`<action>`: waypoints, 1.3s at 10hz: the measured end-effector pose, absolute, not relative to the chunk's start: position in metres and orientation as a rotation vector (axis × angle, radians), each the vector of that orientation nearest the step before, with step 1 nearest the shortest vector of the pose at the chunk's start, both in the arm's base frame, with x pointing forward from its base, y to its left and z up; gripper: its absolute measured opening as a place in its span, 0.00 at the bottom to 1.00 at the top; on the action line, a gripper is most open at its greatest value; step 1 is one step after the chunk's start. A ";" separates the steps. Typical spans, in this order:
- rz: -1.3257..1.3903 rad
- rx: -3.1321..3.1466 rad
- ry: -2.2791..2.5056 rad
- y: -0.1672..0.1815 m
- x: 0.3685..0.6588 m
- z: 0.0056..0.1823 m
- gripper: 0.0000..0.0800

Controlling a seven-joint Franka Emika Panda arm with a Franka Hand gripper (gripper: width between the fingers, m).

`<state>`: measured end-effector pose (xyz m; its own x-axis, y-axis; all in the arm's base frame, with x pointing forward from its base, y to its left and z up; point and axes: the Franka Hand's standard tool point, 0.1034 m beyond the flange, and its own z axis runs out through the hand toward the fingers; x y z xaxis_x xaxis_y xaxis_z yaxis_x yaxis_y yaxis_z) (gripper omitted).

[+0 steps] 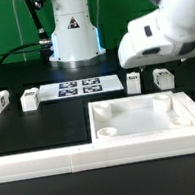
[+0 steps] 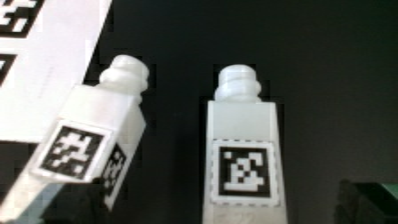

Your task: Assemble square table

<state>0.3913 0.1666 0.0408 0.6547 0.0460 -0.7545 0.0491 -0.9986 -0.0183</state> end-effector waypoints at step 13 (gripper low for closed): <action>-1.317 2.829 0.082 0.177 0.363 0.009 0.81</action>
Offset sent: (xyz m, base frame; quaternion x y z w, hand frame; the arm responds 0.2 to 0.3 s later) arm -0.0104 0.0203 -0.0069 0.0111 0.0228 -0.0098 0.9996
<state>0.3632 0.1765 0.0094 0.6425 0.0392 -0.7653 0.0559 -0.9984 -0.0043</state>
